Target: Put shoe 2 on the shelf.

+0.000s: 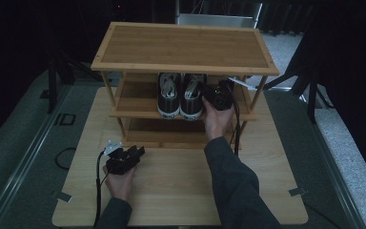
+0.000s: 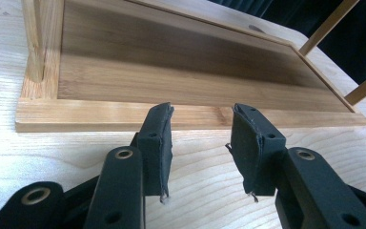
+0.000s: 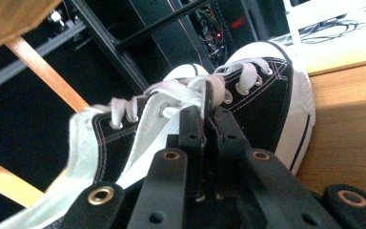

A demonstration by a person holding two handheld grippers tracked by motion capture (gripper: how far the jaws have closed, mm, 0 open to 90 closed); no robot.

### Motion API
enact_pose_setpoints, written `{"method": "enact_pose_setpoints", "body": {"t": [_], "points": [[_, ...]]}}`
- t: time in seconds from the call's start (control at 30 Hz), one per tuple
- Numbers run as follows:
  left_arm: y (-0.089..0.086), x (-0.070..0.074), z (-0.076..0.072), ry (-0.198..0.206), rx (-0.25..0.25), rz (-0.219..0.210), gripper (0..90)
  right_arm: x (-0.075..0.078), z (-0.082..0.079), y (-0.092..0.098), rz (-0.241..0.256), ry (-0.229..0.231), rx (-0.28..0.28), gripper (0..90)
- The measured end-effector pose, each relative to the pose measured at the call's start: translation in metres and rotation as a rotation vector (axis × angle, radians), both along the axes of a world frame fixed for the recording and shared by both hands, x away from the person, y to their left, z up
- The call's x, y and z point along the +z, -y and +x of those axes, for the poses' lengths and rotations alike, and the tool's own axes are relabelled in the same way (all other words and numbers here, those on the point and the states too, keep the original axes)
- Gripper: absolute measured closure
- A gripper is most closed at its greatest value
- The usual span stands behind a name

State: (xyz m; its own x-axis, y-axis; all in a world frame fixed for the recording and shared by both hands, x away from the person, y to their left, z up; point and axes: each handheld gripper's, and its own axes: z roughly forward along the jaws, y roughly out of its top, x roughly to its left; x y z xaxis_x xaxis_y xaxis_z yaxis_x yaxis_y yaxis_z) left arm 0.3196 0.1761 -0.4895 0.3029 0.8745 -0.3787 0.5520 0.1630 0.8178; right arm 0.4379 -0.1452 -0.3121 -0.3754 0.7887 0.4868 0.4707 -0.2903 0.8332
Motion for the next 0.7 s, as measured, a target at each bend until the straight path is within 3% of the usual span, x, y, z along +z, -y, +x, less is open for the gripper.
{"method": "enact_pose_setpoints", "body": {"t": [0.03,0.07,0.1,0.13,0.17,0.33,0.43,0.7], "points": [[0.0,0.0,0.0,-0.001,0.0,0.0,59.2,0.003,-0.002,0.0,0.018,-0.041,0.027,81.5],[0.0,0.0,0.0,-0.001,0.0,0.002,59.2,0.003,-0.002,0.0,0.018,-0.041,0.027,81.5],[0.001,0.0,0.0,0.0,-0.001,0.001,59.2,0.002,-0.001,0.003,-0.018,-0.005,0.043,79.9],[0.001,0.0,0.0,0.0,-0.001,0.001,59.2,0.005,-0.003,0.002,-0.003,-0.037,0.056,78.0],[0.001,0.0,0.0,0.001,0.001,0.001,59.2,0.005,0.0,0.006,-0.068,0.038,0.029,74.2],[0.0,0.0,0.0,0.0,0.001,0.002,59.2,0.01,-0.008,0.009,-0.108,0.05,0.017,71.6],[0.001,0.0,0.0,-0.002,0.0,0.002,59.2,0.012,-0.016,0.017,-0.131,0.057,0.047,70.2],[0.002,-0.001,0.0,-0.004,-0.002,0.009,59.2,0.011,-0.031,0.028,-0.106,0.095,0.065,69.4]]}}
